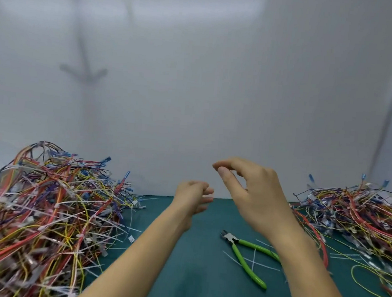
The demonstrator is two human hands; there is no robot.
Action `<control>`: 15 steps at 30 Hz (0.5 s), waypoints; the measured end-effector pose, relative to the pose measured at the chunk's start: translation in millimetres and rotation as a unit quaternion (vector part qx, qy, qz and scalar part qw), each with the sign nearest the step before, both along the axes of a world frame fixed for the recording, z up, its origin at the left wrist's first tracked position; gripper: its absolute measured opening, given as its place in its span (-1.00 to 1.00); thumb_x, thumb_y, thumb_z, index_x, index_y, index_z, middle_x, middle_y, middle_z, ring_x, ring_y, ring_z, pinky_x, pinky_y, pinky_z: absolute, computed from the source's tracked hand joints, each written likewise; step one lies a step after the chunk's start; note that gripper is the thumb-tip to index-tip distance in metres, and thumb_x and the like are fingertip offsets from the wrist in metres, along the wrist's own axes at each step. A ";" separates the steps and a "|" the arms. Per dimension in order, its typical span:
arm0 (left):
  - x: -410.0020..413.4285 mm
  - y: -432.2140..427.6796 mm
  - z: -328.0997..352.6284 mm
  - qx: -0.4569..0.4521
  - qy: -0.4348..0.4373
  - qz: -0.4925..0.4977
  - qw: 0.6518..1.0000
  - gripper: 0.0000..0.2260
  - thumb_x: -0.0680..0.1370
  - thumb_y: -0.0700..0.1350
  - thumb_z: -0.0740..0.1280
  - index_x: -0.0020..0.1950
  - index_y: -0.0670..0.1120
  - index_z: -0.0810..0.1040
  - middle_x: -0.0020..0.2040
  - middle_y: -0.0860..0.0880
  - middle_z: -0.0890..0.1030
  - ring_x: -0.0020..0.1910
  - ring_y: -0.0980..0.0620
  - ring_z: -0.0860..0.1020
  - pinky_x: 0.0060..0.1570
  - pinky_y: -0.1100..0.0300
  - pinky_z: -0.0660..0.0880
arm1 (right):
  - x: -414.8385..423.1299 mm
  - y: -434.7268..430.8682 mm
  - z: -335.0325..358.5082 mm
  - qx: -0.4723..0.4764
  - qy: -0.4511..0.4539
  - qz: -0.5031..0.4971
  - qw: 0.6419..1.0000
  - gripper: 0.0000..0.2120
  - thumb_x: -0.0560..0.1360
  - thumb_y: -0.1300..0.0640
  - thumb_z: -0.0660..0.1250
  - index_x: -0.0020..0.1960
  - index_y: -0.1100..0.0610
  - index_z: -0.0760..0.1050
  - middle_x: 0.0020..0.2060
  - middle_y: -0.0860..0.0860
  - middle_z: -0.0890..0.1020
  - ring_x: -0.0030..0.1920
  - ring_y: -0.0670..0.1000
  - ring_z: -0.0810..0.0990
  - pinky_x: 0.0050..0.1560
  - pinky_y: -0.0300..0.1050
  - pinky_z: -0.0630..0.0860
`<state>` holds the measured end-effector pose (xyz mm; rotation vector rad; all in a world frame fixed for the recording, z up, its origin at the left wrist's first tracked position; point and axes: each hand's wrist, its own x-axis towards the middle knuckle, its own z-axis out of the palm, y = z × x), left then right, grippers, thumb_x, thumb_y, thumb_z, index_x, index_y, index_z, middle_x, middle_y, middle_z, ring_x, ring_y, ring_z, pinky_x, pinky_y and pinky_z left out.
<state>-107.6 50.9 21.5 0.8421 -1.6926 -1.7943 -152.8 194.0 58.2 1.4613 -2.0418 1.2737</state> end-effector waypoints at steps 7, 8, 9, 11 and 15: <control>66.2 -80.3 13.6 -0.587 -0.355 0.184 0.704 -0.78 0.57 -0.10 0.21 0.18 -0.12 0.51 0.12 -0.12 0.58 0.12 -0.15 0.52 0.01 0.02 0.48 | 4.3 -3.8 -4.1 0.014 0.016 0.015 1.000 -0.81 0.62 0.09 0.29 0.15 0.02 0.64 0.03 -0.19 0.67 0.09 -0.27 0.49 0.08 -0.55 0.33; 75.0 -85.4 20.9 -0.611 -0.402 0.204 0.651 -0.77 0.58 -0.07 0.21 0.18 -0.11 0.49 0.14 -0.12 0.57 0.14 -0.14 0.50 0.02 0.03 0.47 | 5.2 -4.0 -4.1 0.015 0.020 0.016 1.000 -0.82 0.62 0.09 0.29 0.15 0.02 0.64 0.02 -0.20 0.67 0.09 -0.27 0.49 0.08 -0.54 0.33; 84.0 -90.5 28.9 -0.618 -0.444 0.220 0.610 -0.76 0.57 -0.04 0.21 0.19 -0.10 0.49 0.16 -0.12 0.55 0.17 -0.13 0.48 0.04 0.03 0.44 | 6.1 -4.5 -3.9 0.015 0.024 0.017 0.999 -0.82 0.61 0.09 0.29 0.14 0.02 0.64 0.02 -0.20 0.67 0.08 -0.27 0.49 0.08 -0.53 0.34; 103.2 -97.4 46.1 -0.615 -0.507 0.253 0.549 -0.71 0.55 -0.01 0.22 0.22 -0.09 0.48 0.19 -0.11 0.51 0.21 -0.11 0.43 0.08 0.02 0.40 | 8.1 -5.5 -3.7 0.018 0.029 0.019 0.999 -0.82 0.61 0.08 0.30 0.14 0.02 0.64 0.02 -0.20 0.67 0.09 -0.27 0.50 0.07 -0.53 0.34; 136.1 -115.3 74.6 -0.540 -0.554 0.304 0.557 -0.59 0.54 -0.01 0.23 0.32 -0.19 0.41 0.32 -0.24 0.41 0.31 -0.30 0.36 0.26 -0.15 0.32 | 9.8 -5.4 -4.5 0.027 0.035 0.021 0.999 -0.81 0.61 0.04 0.28 0.14 -0.02 0.63 0.02 -0.24 0.66 0.03 -0.33 0.51 0.05 -0.52 0.36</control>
